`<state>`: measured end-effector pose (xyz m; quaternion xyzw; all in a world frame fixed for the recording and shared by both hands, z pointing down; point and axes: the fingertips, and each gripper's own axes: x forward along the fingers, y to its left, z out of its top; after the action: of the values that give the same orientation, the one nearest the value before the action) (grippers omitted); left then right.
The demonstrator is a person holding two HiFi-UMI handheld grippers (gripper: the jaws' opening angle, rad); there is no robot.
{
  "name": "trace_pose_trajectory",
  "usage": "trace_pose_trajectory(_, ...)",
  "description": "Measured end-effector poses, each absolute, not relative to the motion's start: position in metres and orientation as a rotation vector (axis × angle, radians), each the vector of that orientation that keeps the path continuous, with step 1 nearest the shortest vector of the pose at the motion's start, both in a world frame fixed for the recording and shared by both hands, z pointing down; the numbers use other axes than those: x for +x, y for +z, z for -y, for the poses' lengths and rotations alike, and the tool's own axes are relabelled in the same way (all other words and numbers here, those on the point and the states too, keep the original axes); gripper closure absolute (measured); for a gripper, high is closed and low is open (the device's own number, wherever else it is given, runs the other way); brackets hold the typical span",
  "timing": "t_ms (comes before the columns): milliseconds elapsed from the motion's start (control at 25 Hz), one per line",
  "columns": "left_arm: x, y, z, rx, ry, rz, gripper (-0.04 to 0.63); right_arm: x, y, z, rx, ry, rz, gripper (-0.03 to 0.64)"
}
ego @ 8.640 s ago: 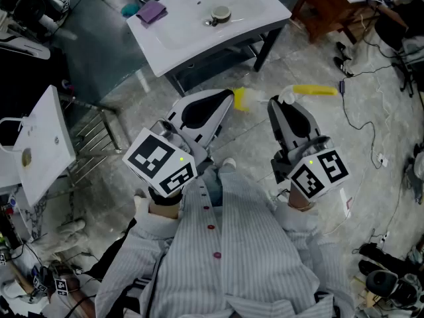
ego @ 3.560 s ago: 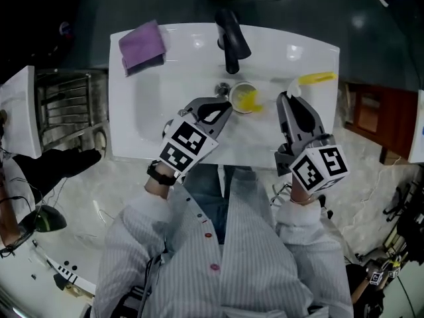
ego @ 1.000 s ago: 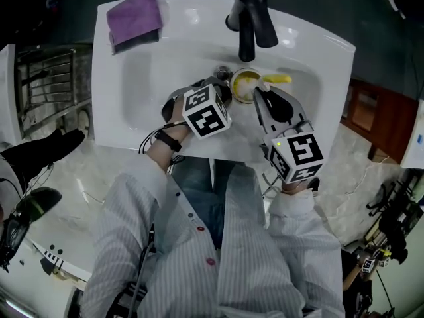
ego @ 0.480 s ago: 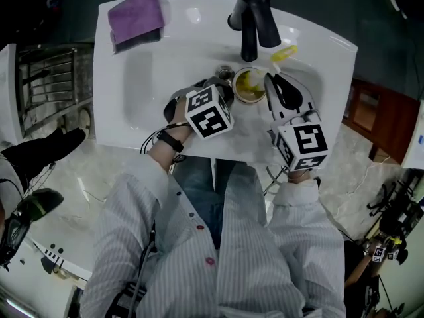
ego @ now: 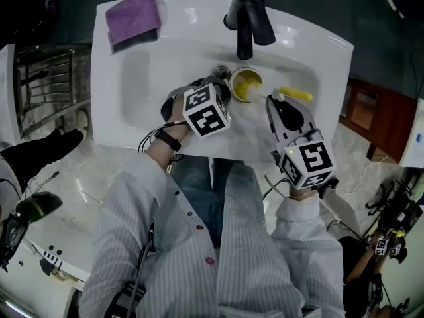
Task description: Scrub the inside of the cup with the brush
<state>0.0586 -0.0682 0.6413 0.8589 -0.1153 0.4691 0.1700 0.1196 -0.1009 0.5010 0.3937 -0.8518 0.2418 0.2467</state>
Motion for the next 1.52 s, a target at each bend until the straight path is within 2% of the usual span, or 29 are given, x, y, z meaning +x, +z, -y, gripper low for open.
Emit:
trace_pose_trajectory(360,0.059,0.643,0.070,2.438,1.326,0.343,0.526,0.095,0.504,0.117,1.134,0.682,2.359,0.561)
trace_pose_trajectory(680,0.059,0.642,0.068,2.438,1.318,0.344,0.526,0.085,0.506,0.139,1.147,0.545,2.396,0.561)
trace_pose_trajectory(1080,0.059,0.642,0.068,2.437,1.316,0.348,0.526,0.107,0.506,0.151,1.182,0.469,2.351,0.561)
trace_pose_trajectory(1520,0.059,0.642,0.068,2.445,1.328,0.342,0.526,0.130,0.505,0.109,1.108,0.694,2.327,0.561)
